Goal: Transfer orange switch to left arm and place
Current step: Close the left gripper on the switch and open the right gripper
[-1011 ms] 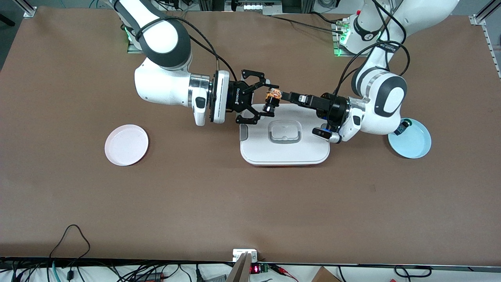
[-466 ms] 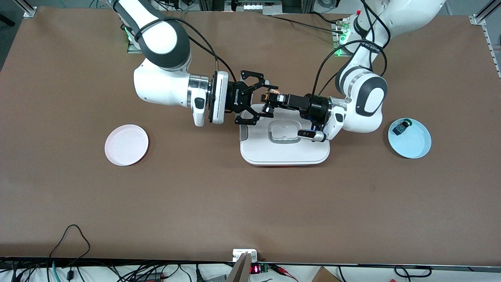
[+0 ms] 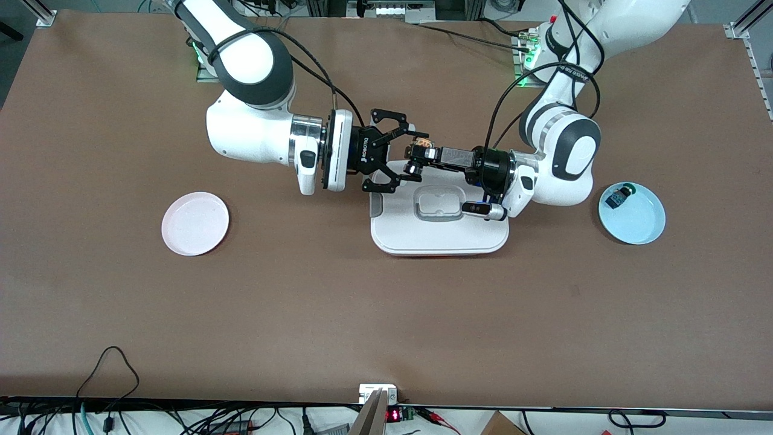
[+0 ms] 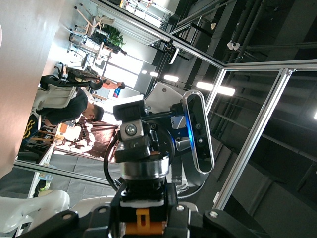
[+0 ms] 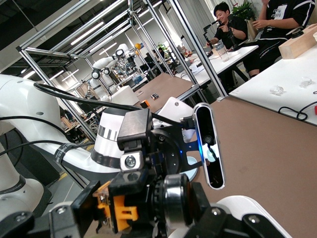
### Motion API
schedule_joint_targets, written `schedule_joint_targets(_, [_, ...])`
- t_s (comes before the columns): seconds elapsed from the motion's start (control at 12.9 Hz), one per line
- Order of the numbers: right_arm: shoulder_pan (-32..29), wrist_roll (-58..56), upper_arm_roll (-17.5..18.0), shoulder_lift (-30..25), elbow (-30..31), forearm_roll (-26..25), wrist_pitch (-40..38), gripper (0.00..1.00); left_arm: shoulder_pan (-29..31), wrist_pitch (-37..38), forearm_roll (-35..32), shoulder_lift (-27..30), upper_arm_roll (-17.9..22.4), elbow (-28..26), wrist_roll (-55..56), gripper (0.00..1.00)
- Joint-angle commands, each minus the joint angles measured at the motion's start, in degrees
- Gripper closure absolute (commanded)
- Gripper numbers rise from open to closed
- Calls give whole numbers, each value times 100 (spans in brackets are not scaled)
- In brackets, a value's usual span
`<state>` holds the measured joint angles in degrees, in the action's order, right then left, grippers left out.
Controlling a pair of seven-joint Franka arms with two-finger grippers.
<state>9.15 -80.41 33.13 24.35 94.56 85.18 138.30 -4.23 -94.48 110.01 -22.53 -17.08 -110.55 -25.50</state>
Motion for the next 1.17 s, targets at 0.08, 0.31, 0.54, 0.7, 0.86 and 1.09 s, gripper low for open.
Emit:
schedule_joint_targets(0.08, [-54,-176,35,-141,72,87,56,33,36,8,91,-76,-15,95,-61,79])
schedule_joint_targets(0.31, [-141,-229,18,-150,72,86,57,0,36,8,73,-76,-15,104,-43,79])
schedule_joint_targets(0.54, [-518,-343,-44,-343,212,8,-4,0,54,8,-41,-76,12,271,106,79])
schedule_joint_targets(0.7, [-921,-344,-174,-518,484,-194,-441,0,89,8,-504,-76,73,385,159,79])
schedule_joint_targets(0.86, [-1072,-492,-849,-633,581,-824,-1196,0,334,8,-1443,-85,73,779,465,79])
schedule_joint_targets(1.09, [-1064,-414,-1948,-738,581,-1186,-2497,0,633,8,-2700,-67,82,1079,590,79])
